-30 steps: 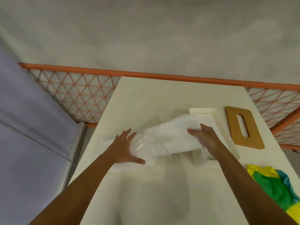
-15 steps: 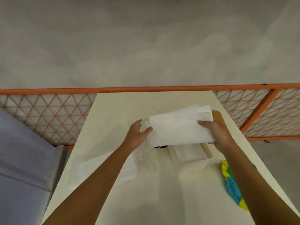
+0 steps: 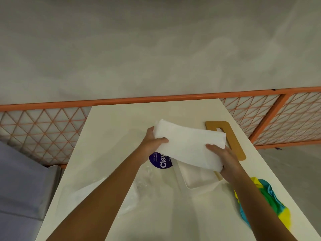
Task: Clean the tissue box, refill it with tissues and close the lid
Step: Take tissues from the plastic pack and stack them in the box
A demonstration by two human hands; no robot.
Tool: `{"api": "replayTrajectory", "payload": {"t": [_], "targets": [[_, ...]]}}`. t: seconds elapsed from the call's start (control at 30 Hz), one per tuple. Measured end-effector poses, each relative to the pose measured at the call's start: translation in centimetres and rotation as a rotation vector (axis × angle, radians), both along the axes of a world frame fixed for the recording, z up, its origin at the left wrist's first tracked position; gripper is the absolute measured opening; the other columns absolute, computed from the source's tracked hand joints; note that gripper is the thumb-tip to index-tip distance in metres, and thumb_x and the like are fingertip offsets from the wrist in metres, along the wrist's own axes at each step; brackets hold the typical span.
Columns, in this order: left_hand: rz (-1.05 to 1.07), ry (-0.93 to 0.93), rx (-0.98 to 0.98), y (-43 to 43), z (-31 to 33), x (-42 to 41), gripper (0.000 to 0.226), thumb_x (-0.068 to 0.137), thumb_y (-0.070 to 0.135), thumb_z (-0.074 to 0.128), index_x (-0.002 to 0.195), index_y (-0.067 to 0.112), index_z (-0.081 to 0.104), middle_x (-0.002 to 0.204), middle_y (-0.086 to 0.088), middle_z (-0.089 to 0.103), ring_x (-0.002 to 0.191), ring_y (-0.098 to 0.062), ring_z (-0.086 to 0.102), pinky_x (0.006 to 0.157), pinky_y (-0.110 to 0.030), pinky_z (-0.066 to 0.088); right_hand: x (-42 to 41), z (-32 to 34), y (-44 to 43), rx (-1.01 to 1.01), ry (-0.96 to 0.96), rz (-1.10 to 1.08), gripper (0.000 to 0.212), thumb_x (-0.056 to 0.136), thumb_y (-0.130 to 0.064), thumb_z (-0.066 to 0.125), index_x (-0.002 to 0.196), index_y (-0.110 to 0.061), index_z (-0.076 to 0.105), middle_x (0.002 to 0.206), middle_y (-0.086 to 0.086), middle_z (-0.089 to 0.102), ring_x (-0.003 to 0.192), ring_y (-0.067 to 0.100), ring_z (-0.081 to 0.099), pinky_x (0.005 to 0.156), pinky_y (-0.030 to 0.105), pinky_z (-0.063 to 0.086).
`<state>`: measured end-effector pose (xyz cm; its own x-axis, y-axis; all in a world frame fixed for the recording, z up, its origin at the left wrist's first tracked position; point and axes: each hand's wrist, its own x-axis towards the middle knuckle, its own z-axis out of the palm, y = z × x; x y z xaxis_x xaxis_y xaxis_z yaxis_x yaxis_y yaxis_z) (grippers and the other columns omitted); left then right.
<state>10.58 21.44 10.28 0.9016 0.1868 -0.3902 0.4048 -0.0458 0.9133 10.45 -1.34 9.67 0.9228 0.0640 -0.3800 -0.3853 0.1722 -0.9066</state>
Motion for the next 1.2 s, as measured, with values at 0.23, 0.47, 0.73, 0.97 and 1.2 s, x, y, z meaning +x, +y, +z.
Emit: {"api": "replayTrajectory", "payload": {"t": [0.23,0.47,0.73,0.97,1.2], "targets": [[-0.138,-0.099,0.243,-0.3,1.1,3.8,0.056,0.087,0.007,0.058,0.137,0.022,0.036,0.129,-0.007,0.049,0.103,-0.019,0.049,0.079,-0.025,0.043,1.0,-0.5,-1.4,0.044,0.012,0.007,0.039,0.077,-0.012,0.067,0.115,-0.016,0.059,0.116,0.010,0.065,0.108,0.030,0.059,0.091,0.046,0.050],[-0.308,-0.161,0.425,-1.8,0.5,7.1,0.051,0.090,0.004,0.052,0.135,0.026,0.044,0.135,-0.006,0.048,0.109,-0.020,0.049,0.085,-0.025,0.043,0.9,-0.3,-1.4,-0.417,-0.037,0.073,0.030,0.080,0.001,0.064,0.105,-0.014,0.056,0.100,0.011,0.062,0.086,0.025,0.058,0.071,0.034,0.050],[-0.468,-0.187,0.735,-4.0,-2.8,7.9,0.046,0.096,0.009,0.043,0.141,0.016,0.037,0.137,-0.011,0.046,0.123,-0.025,0.046,0.095,-0.024,0.037,-0.3,-2.0,1.3,-0.960,-0.040,0.253,0.049,0.086,-0.007,0.057,0.134,-0.009,0.044,0.125,0.013,0.058,0.114,0.029,0.054,0.092,0.030,0.042],[-0.600,-0.230,1.002,-4.2,-4.5,8.0,0.049,0.100,0.008,0.029,0.145,0.028,0.029,0.123,-0.012,0.053,0.113,-0.028,0.049,0.097,-0.032,0.037,0.0,-2.2,1.3,-1.036,0.036,0.315,0.049,0.087,-0.007,0.055,0.135,-0.009,0.042,0.129,0.012,0.056,0.118,0.029,0.050,0.096,0.031,0.040],[-0.580,-0.259,1.141,-4.0,-5.1,8.2,0.039,0.095,0.006,0.043,0.134,0.010,0.045,0.126,-0.009,0.042,0.112,-0.024,0.048,0.092,-0.031,0.040,0.0,-1.9,1.1,-1.148,-0.015,0.331,0.048,0.087,-0.012,0.060,0.132,-0.008,0.045,0.123,0.014,0.060,0.114,0.029,0.055,0.094,0.031,0.043]]}}
